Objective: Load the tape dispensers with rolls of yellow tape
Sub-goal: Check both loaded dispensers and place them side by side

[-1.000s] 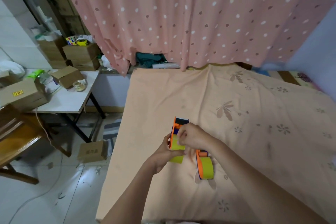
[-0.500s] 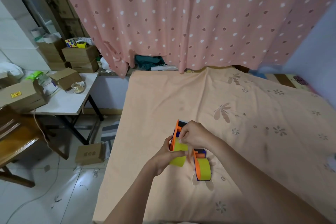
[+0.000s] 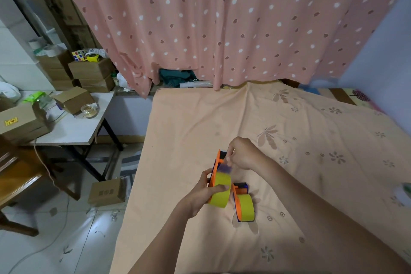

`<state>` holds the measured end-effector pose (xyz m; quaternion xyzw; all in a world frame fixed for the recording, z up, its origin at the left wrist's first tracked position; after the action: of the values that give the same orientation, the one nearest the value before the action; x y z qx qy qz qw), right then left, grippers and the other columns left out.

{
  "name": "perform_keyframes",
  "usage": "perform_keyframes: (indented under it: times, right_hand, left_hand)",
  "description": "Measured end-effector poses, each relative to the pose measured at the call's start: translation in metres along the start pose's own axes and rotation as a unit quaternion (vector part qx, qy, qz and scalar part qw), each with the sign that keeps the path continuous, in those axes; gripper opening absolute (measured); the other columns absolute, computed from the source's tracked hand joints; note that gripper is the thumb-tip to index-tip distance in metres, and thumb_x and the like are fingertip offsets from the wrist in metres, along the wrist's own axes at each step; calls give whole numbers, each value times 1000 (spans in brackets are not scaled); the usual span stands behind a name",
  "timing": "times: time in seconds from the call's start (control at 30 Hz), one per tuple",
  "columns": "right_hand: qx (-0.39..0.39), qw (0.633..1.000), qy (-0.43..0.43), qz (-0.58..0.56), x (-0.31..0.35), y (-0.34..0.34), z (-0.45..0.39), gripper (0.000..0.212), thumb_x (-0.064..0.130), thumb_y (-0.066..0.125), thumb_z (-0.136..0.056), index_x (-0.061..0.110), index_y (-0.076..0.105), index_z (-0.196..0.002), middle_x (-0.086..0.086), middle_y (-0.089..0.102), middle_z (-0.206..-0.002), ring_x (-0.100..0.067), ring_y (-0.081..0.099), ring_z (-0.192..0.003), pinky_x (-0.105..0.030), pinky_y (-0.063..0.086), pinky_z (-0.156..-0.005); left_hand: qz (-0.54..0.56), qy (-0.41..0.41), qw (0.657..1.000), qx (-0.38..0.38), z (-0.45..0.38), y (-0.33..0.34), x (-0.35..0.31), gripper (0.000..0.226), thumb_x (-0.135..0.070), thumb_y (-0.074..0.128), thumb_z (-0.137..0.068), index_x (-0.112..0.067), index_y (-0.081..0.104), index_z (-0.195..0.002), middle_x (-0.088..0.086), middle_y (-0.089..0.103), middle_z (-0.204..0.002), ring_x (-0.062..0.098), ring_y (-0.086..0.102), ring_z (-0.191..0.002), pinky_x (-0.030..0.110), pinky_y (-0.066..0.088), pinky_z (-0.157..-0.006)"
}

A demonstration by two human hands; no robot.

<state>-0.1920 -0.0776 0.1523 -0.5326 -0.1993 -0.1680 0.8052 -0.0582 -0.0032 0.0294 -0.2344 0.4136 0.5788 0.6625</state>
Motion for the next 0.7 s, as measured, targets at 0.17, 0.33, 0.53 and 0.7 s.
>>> perform_keyframes:
  times: [0.17,0.33,0.53,0.7]
  right_hand:
    - [-18,998,31,-46,-8,-17,-8,23,-9,53,-83,5,65,-70,-19,73,-69,-31,75,-66,-35,63,-60]
    - [23,997,24,-69,-3,-18,-3,17,-7,54,-90,2,64,-79,-26,74,-82,-36,75,-74,-38,64,-67]
    - [74,995,33,-50,19,-30,7,22,-6,49,-90,-3,70,-87,-26,75,-89,-33,75,-78,-39,63,-79]
    - [95,991,87,-24,9,-45,7,22,-8,45,-91,-3,67,-90,-22,72,-87,-34,74,-95,-35,59,-85]
  left_hand:
    - [-6,8,1000,23,0,-3,0,95,-22,86,-65,-37,35,-144,1,53,-137,24,62,-119,33,56,-80]
    - [1,-2,999,43,-4,-2,-3,96,-31,85,-58,-34,39,-142,-1,59,-128,21,65,-110,33,56,-78]
    - [-6,-26,1000,9,-19,21,-6,72,-52,76,-72,-32,41,-132,1,64,-125,23,65,-115,45,54,-99]
    - [5,-11,1000,24,-22,26,-10,81,-47,82,-64,-31,44,-133,5,64,-128,24,67,-113,45,53,-98]
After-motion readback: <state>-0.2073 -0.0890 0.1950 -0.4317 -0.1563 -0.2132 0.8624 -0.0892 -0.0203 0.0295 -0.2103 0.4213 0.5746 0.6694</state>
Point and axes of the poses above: each hand's wrist, its own z-axis away from the middle knuckle, its own y-axis out of the palm, x = y × z, the point moved 5 cm from there along -z, towards the middle knuckle
